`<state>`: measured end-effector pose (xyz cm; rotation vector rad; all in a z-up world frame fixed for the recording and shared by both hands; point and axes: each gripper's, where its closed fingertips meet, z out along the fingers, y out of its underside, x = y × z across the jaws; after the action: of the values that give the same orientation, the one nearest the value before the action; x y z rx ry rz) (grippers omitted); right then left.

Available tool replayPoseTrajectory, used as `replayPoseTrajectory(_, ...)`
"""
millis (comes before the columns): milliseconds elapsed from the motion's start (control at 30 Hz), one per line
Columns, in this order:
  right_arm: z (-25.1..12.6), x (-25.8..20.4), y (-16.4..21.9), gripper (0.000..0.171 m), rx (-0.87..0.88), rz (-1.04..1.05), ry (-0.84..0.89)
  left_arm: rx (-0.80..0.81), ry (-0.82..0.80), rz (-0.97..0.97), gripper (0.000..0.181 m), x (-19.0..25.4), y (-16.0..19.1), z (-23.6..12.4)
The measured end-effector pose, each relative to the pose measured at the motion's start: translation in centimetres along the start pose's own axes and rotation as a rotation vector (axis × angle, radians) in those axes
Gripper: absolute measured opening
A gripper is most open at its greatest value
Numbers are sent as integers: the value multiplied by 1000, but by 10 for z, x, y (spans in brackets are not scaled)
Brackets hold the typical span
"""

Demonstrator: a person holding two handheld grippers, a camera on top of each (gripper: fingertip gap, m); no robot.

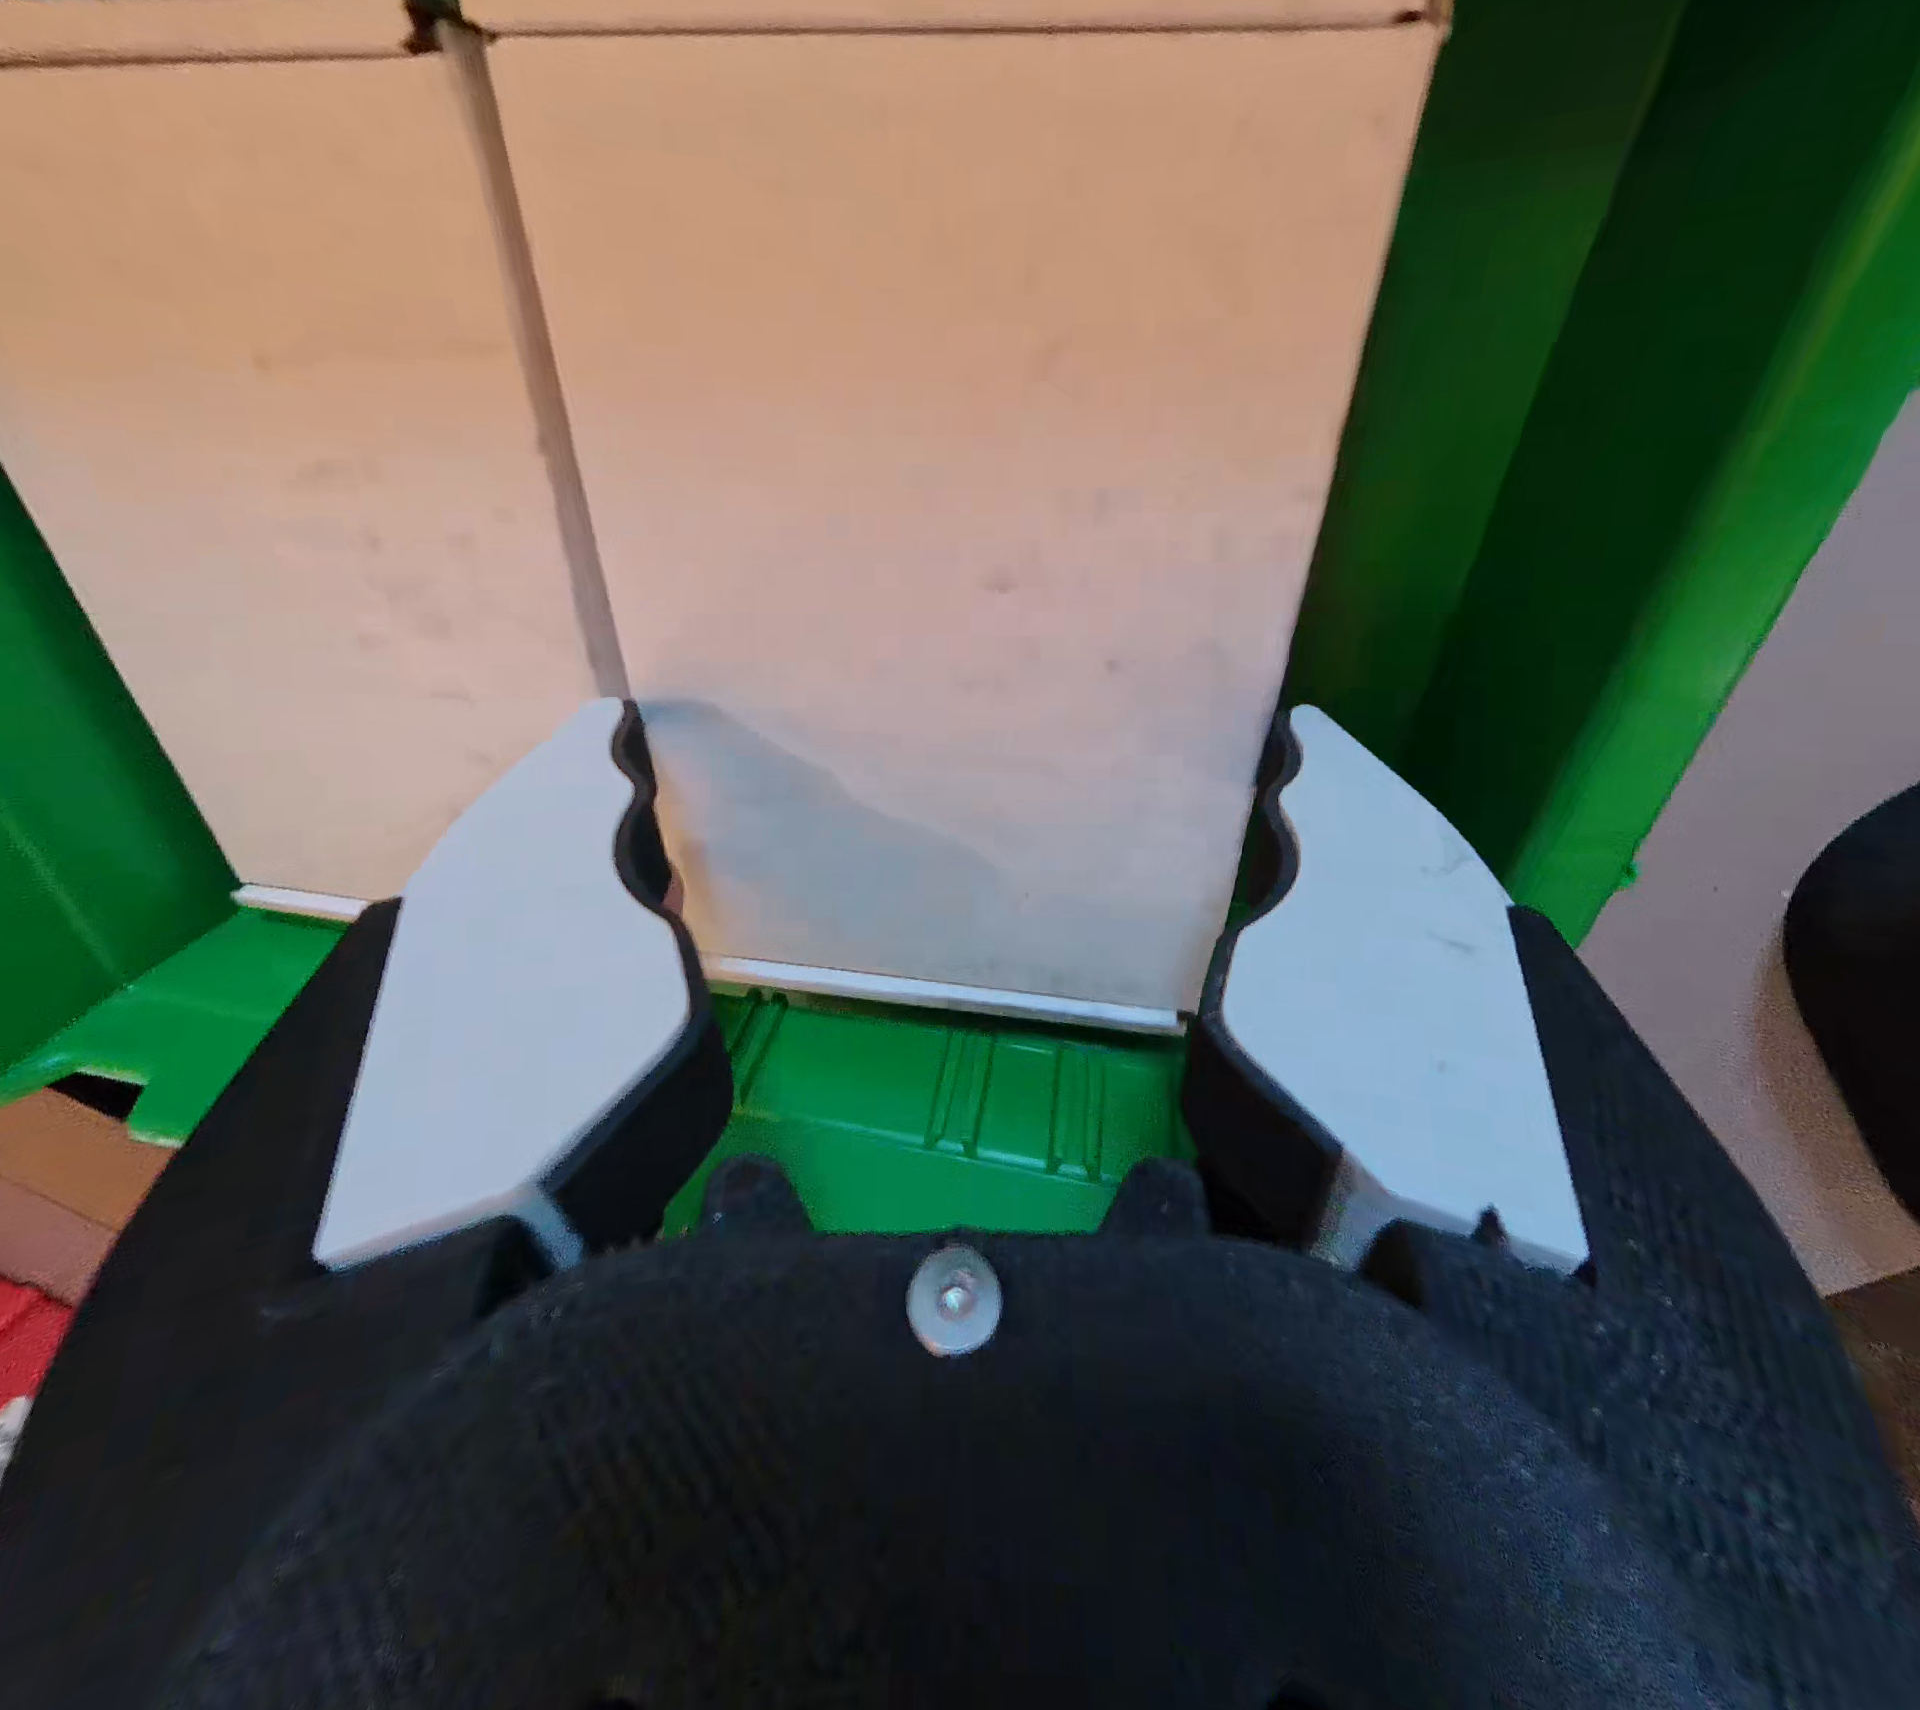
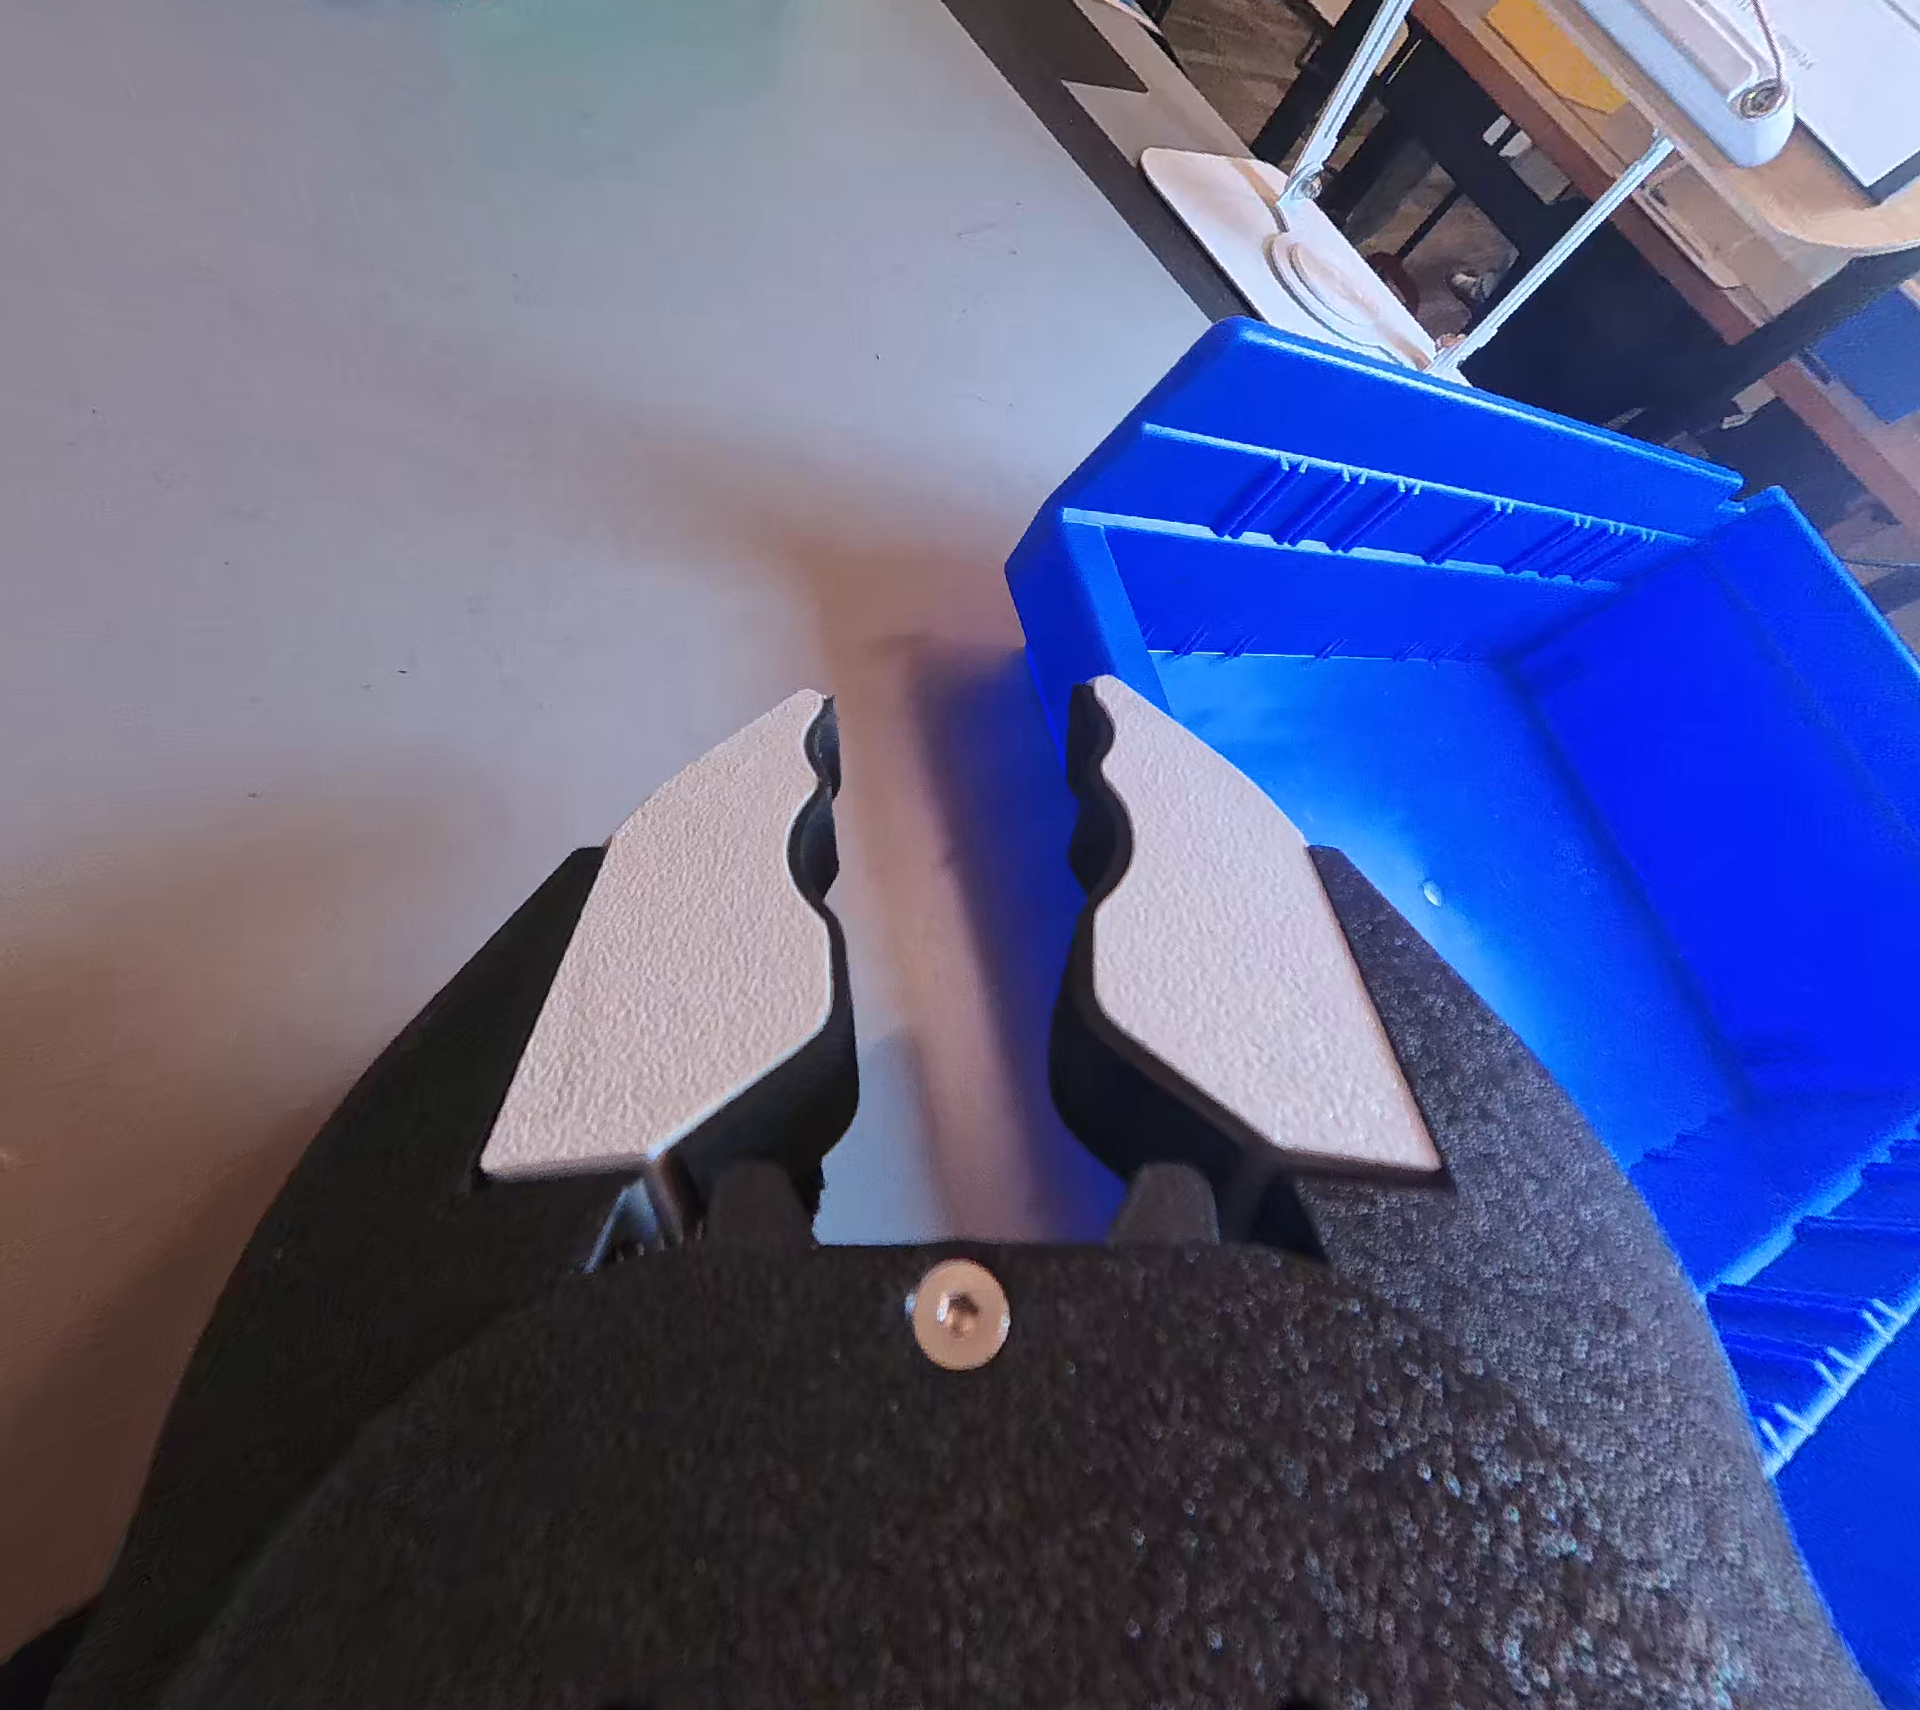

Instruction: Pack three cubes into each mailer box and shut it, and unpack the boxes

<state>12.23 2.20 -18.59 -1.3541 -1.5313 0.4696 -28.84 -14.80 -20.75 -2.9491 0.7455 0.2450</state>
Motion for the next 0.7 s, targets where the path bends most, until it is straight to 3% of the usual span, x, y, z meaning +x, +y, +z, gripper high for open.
replayPoseTrajectory(67, 1, 0, -2, 41, 6, 2, -2, 21, 28, 35, 103, 12, -4, -6)
replayPoseTrajectory(200, 2, -2, -5, 41, 16, 5, -18, -25, -37, 35, 112, 1, 1, -1)
replayPoseTrajectory(567, -1, 0, -3, 40, 18, 23, -11, -81, 84, 88, 115, 18, 8, 0)
replayPoseTrajectory(700, 1, -2, -2, 40, 9, 14, -18, -53, 59, 73, 120, 12, 3, 1)
